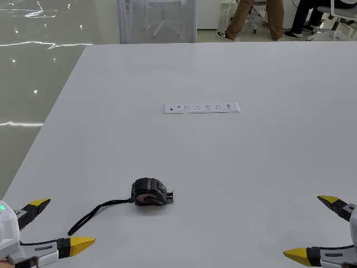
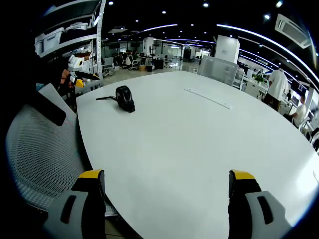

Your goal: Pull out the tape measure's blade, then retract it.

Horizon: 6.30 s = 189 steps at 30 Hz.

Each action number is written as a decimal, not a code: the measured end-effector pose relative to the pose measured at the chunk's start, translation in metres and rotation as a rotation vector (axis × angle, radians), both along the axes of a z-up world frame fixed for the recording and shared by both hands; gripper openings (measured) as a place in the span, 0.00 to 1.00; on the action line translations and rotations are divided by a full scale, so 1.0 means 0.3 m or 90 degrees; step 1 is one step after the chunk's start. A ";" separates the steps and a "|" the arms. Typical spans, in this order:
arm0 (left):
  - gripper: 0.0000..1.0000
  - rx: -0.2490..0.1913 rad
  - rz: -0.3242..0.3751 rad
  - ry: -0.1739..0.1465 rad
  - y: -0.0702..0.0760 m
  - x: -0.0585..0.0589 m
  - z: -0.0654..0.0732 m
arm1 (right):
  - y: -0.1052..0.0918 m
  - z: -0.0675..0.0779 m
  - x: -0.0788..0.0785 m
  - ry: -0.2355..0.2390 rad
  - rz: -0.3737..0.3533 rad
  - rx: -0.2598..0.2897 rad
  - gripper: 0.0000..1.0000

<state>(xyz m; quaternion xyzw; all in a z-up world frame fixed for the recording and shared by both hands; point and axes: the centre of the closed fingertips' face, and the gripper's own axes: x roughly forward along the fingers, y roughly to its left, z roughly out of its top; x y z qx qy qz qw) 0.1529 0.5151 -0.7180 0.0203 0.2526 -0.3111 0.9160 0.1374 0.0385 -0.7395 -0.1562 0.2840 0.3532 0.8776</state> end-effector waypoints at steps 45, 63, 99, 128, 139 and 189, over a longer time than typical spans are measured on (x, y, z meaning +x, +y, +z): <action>0.99 0.064 -0.070 0.072 -0.034 0.012 -0.029 | 0.079 0.034 0.018 -0.002 0.035 0.001 1.00; 0.89 0.139 -0.308 0.026 -0.285 0.157 0.037 | 0.305 0.067 0.152 -0.027 0.163 0.003 1.00; 0.74 0.398 -0.576 0.163 -0.496 0.279 -0.216 | 0.735 -0.042 0.332 0.035 0.363 -0.018 0.91; 0.33 0.424 -0.567 0.127 -0.504 0.289 -0.279 | 0.934 -0.212 0.348 0.078 0.443 -0.110 0.54; 0.33 0.411 -0.562 0.131 -0.505 0.290 -0.277 | 0.961 -0.263 0.344 0.070 0.465 -0.144 0.23; 0.33 0.404 -0.560 0.138 -0.501 0.293 -0.273 | 0.940 -0.288 0.334 0.112 0.474 -0.135 0.10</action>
